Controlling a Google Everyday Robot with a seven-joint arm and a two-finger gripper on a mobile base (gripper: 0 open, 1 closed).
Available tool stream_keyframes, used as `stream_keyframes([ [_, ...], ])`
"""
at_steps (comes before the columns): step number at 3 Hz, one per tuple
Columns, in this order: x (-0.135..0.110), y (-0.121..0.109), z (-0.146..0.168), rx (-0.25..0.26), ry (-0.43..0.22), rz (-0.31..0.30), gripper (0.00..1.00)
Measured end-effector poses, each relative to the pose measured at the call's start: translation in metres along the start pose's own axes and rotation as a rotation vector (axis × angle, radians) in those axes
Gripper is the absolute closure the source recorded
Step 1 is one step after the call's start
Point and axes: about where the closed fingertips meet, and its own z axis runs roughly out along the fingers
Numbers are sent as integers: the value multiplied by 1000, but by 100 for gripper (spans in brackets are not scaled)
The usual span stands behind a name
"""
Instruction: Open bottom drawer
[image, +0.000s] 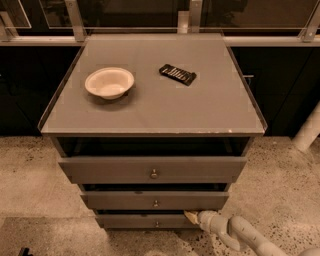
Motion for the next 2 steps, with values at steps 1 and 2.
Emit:
stream_keyframes([
  [1, 10, 1, 5, 19, 18, 24, 100],
  [2, 7, 2, 4, 19, 18, 25, 100],
])
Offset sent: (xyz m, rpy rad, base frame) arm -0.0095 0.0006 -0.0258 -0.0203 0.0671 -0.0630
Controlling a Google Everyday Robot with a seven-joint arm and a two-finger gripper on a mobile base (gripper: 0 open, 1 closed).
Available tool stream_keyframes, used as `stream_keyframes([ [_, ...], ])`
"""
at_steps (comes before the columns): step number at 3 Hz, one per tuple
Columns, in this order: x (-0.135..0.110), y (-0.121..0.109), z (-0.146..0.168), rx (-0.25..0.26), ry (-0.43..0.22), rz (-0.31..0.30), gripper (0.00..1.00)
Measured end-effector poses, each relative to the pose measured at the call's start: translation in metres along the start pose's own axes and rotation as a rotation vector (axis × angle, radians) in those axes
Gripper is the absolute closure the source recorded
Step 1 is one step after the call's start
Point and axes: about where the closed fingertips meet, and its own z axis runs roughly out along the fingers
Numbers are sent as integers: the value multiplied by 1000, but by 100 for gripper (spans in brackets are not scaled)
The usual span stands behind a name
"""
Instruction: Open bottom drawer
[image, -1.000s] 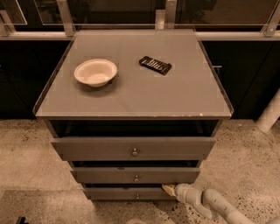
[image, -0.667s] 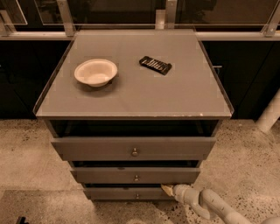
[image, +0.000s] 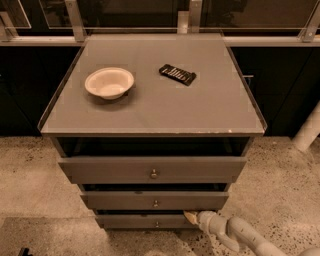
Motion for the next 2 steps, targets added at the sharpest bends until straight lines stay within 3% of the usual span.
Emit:
stream_keyframes([
  [2, -4, 1, 5, 18, -5, 2, 100],
])
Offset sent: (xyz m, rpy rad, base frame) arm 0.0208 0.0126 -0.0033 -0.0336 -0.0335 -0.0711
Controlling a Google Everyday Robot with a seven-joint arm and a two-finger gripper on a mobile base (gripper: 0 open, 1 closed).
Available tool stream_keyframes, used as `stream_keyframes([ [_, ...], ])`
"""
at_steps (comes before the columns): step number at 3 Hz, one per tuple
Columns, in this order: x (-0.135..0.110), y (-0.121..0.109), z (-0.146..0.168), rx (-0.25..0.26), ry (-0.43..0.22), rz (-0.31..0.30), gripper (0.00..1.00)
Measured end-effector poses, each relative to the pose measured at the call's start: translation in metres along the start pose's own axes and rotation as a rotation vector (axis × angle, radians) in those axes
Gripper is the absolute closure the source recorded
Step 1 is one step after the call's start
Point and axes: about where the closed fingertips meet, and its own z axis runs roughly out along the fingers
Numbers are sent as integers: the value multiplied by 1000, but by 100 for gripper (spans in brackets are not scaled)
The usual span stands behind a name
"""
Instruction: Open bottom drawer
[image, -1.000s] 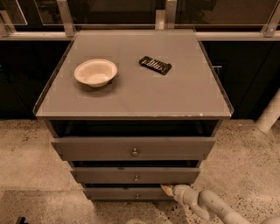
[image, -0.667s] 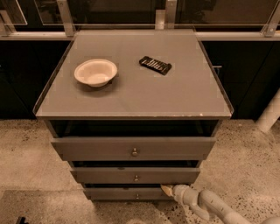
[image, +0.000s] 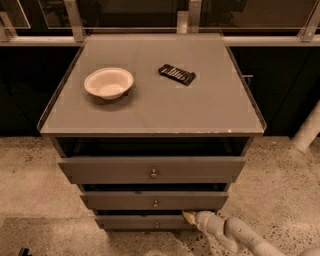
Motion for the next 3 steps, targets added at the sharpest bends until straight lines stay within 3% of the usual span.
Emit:
stream_keyframes([
  [2, -6, -13, 22, 65, 11, 16, 100],
  [3, -6, -12, 22, 64, 11, 16, 100],
])
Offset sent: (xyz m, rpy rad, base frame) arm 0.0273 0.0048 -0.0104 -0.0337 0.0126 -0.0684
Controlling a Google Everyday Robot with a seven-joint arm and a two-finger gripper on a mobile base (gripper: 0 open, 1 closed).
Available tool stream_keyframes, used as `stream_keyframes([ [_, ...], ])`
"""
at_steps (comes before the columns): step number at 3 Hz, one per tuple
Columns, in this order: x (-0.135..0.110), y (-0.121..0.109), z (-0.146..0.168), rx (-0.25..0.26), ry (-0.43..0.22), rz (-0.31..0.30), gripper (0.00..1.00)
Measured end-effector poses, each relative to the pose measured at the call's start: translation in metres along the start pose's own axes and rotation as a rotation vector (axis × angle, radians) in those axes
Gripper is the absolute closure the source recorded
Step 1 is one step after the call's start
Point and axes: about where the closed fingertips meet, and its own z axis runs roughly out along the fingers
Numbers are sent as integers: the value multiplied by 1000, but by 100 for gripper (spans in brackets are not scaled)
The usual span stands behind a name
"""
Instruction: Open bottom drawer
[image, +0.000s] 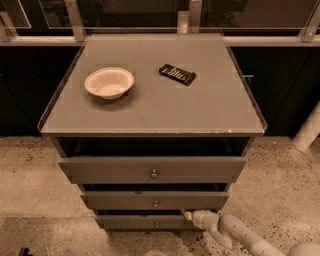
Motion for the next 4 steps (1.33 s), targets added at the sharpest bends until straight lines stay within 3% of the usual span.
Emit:
stream_keyframes([
  [1, 7, 5, 0, -10, 36, 0, 100],
  [2, 21, 16, -6, -70, 120, 0, 100],
  [4, 50, 26, -35, -136, 215, 52, 100],
])
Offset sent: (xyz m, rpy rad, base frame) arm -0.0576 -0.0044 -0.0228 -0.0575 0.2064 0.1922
